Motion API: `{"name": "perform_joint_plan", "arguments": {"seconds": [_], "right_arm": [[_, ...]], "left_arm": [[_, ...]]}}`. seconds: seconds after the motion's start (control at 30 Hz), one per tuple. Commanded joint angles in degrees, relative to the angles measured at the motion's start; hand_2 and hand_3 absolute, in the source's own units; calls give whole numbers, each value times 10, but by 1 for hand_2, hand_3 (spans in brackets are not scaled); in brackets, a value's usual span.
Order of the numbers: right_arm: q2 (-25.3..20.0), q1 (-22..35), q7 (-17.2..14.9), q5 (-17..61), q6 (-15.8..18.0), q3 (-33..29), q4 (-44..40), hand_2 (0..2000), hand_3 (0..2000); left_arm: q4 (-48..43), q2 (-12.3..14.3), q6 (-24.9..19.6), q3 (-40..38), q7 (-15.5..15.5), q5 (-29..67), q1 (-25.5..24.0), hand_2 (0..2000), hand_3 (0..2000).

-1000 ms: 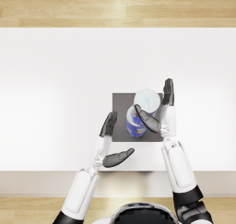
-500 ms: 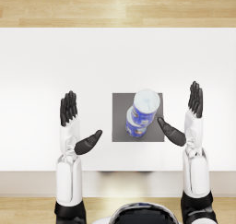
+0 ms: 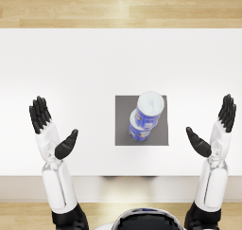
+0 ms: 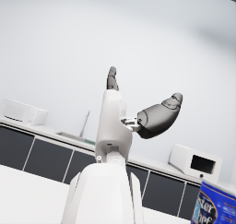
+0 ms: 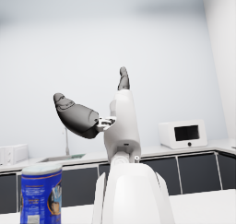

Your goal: Pick up the blue can on the left and place it in the middle, then pick up the blue can on the right and place it on top of the can in the middle

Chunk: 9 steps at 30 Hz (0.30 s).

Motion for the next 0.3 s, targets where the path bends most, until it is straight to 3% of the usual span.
{"name": "perform_joint_plan", "arguments": {"seconds": [0.03, 0.3], "right_arm": [[0, -1, 0, 0, 0, -1, 0, 0, 0], [0, -2, 1, 0, 1, -4, 0, 0, 0]], "left_arm": [[0, 0, 0, -1, 0, 0, 0, 0, 0], [1, 0, 0, -2, 0, 0, -1, 0, 0]]}}
